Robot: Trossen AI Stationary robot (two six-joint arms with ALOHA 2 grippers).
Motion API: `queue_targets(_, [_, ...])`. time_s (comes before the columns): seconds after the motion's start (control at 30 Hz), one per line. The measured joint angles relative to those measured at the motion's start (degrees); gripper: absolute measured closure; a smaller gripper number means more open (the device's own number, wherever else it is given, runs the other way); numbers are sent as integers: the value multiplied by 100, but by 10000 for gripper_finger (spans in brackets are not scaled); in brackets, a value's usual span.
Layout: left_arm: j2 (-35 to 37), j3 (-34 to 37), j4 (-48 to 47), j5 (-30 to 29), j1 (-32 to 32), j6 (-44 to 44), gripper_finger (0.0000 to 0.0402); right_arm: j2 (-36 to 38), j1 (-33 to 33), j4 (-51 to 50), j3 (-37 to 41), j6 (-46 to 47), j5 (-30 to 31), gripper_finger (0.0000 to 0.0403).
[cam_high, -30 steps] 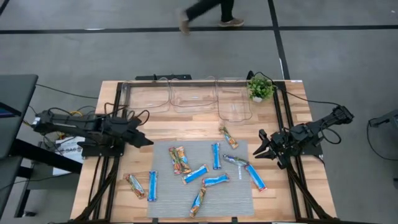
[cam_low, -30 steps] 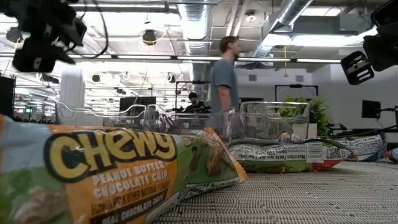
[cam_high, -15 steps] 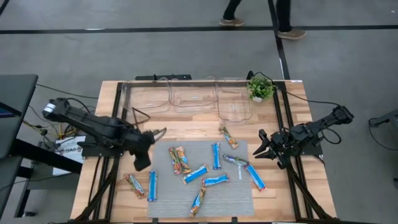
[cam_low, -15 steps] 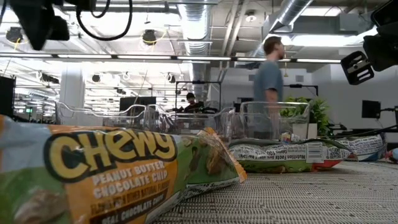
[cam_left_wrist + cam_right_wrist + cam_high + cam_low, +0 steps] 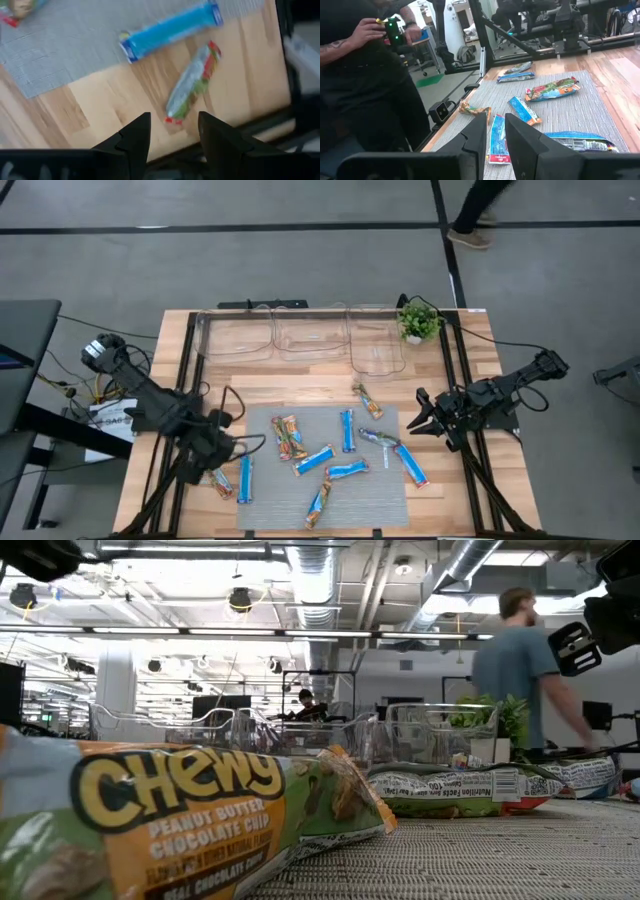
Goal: Pick and place Granola Bars by type
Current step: Put the red granola bar into the middle transparent bin
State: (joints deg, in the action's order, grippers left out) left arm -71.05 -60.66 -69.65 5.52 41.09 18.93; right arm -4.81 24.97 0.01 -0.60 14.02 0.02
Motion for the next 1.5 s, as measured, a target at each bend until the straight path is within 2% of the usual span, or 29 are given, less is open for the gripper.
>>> queue_targets(0.23, [4,0,-155,-115,1065,-480,244,0,1,0,0,1,0,341])
queue_targets(0.47, [4,0,-135,-167,1496,-804,244,-1,0,0,0,0,0,341])
queue_targets(0.7, [-33,102,106,-491,1532,-970,244,-1,0,0,-2,2,2,341])
queue_targets(0.9, [-326,422,630,-465,1477,-1108,242,0,0,0,0,1,1,341])
queue_targets(1.27, [-1178,835,1445,-298,1333,-1114,177,-1,2,0,0,2,0,341])
queue_targets(1.4, [-1322,1056,1784,-142,1278,-1079,170,-1,0,2,0,2,0,341])
queue_targets(1.5, [-1373,1194,2016,-316,1262,-1033,172,-1,1,2,0,1,0,341])
